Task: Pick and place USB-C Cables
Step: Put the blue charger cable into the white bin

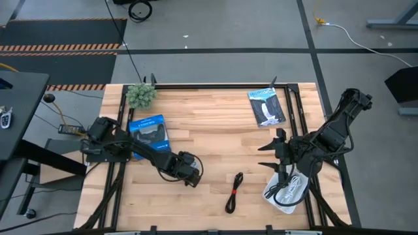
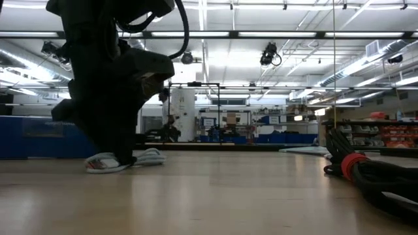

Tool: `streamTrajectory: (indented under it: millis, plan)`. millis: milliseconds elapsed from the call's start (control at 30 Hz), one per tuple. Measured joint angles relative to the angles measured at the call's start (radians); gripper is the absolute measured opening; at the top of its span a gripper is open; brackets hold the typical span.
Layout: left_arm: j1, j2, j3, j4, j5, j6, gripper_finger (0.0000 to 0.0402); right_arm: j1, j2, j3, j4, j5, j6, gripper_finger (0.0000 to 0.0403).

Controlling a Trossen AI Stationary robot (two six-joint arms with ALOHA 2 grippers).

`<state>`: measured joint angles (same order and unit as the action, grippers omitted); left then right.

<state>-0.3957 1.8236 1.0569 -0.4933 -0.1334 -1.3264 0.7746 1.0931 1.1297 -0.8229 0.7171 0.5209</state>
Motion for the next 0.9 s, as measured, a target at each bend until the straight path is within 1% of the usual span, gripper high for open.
streamTrajectory:
  millis: [167, 200, 367, 500, 633, 700, 800, 900]
  plan:
    - [-0.008, -0.003, 0.001, 0.004, 0.022, 0.004, 0.0020, 0.000, 0.000, 0.000, 0.001, -0.002, 0.000, 0.0238]
    - [-0.010, -0.003, 0.002, 0.004, 0.022, 0.003, 0.0015, 0.000, 0.000, 0.000, 0.001, -0.003, 0.000, 0.0238]
    - [-0.013, -0.021, -0.001, -0.004, 0.033, 0.003, 0.0016, 0.000, 0.000, 0.000, 0.002, -0.003, -0.018, 0.0238]
    - [-0.017, -0.084, 0.002, 0.005, 0.002, 0.023, 0.0015, -0.002, 0.000, 0.000, 0.003, 0.002, -0.027, 0.0238]
    - [-0.030, -0.140, 0.034, 0.050, -0.114, 0.130, 0.0014, -0.031, 0.000, 0.000, 0.018, -0.008, 0.028, 0.0234]
    - [-0.030, -0.158, 0.069, 0.083, -0.185, 0.196, 0.0014, -0.066, 0.000, 0.000, 0.040, -0.048, 0.025, 0.0226]
    - [-0.027, -0.167, 0.118, 0.145, -0.316, 0.314, 0.0014, -0.123, 0.000, 0.000, 0.124, -0.122, -0.050, 0.0210]
    - [-0.026, -0.168, 0.174, 0.244, -0.460, 0.477, 0.0018, -0.179, 0.000, 0.000, 0.255, -0.198, -0.134, 0.0200]
